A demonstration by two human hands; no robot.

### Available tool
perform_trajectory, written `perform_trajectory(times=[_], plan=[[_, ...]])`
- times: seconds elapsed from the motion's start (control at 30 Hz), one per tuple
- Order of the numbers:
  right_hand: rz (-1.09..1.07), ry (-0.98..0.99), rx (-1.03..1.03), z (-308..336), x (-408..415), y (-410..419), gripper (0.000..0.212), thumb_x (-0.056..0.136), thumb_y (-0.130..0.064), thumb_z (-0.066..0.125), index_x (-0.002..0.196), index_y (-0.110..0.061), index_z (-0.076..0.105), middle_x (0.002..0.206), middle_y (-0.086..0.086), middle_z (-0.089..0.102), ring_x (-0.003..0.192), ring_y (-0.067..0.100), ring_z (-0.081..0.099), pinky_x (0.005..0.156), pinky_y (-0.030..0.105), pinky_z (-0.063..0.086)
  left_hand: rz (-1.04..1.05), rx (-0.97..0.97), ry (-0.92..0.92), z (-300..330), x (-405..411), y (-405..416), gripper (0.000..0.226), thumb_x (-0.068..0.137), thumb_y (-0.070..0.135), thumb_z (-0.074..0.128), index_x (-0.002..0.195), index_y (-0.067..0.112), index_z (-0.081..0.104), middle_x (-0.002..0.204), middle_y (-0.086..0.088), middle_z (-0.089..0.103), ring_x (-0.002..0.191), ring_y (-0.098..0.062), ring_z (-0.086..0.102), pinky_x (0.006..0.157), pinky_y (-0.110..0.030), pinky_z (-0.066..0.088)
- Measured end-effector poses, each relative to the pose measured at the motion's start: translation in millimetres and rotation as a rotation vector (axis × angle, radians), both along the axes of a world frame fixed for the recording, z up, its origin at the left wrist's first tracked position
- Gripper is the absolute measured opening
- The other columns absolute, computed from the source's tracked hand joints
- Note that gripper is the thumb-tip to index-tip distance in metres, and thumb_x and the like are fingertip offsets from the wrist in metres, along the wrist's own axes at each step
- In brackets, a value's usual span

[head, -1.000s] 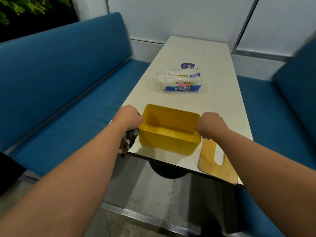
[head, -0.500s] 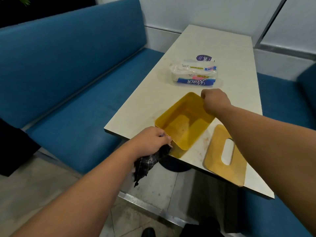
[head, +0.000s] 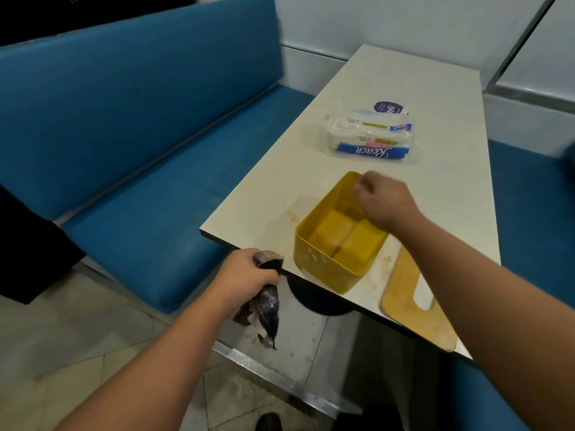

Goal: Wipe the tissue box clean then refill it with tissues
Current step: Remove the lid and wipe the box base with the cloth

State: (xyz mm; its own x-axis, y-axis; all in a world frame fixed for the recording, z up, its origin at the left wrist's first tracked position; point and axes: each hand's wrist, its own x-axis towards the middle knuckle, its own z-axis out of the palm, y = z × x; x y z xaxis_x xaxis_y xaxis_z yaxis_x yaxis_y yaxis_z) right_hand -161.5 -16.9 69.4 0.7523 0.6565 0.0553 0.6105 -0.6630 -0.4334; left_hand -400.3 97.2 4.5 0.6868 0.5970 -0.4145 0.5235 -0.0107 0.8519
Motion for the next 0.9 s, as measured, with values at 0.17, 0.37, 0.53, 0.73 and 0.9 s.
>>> perform_trajectory(times=[0.17, 0.37, 0.53, 0.73, 0.9], plan=[[0.302, 0.251, -0.261, -3, -61, -10, 0.042, 0.098, -0.047, 0.040, 0.102, -0.015, 0.067, 0.099, 0.005, 0.068, 0.093, 0.021, 0.062, 0.087, 0.040, 0.051, 0.246, -0.283, -0.274, -11, 5, -13, 0.017, 0.084, 0.002, 0.066, 0.092, 0.017, 0.066, 0.091, -0.014, 0.069, 0.086, -0.028, 0.066, 0.086, -0.047, 0.053], [0.354, 0.270, -0.245, -9, -77, -14, 0.039, 0.099, -0.039, 0.046, 0.113, -0.011, 0.067, 0.116, 0.011, 0.067, 0.106, 0.027, 0.058, 0.091, 0.038, 0.047, 0.550, -0.461, -0.516, -29, 26, -57, 0.017, 0.090, -0.003, 0.058, 0.098, 0.012, 0.060, 0.100, -0.014, 0.069, 0.095, -0.029, 0.066, 0.089, -0.049, 0.054], [0.327, 0.328, -0.192, -13, -74, -13, 0.036, 0.098, -0.036, 0.049, 0.114, -0.009, 0.068, 0.104, 0.010, 0.069, 0.092, 0.023, 0.060, 0.078, 0.033, 0.047, 0.605, -0.573, -0.658, -27, 41, -87, 0.016, 0.091, -0.002, 0.060, 0.099, 0.012, 0.059, 0.089, -0.004, 0.071, 0.083, -0.015, 0.070, 0.072, -0.030, 0.056], [0.227, 0.595, -0.127, -13, -65, -11, 0.026, 0.096, -0.032, 0.055, 0.112, -0.018, 0.069, 0.069, -0.013, 0.051, 0.065, 0.009, 0.049, 0.052, 0.024, 0.038, 0.565, -0.391, -0.552, -27, 58, -99, 0.022, 0.083, 0.010, 0.073, 0.092, 0.026, 0.062, 0.092, 0.003, 0.071, 0.089, -0.014, 0.069, 0.081, -0.034, 0.056], [0.251, 0.597, -0.123, -17, -62, -11, 0.025, 0.094, -0.038, 0.057, 0.108, -0.022, 0.070, 0.079, -0.012, 0.061, 0.078, 0.012, 0.057, 0.063, 0.029, 0.046, 0.782, -0.462, -0.610, -20, 63, -78, 0.019, 0.087, 0.005, 0.067, 0.092, 0.021, 0.060, 0.092, -0.002, 0.069, 0.088, -0.020, 0.068, 0.078, -0.036, 0.057]])
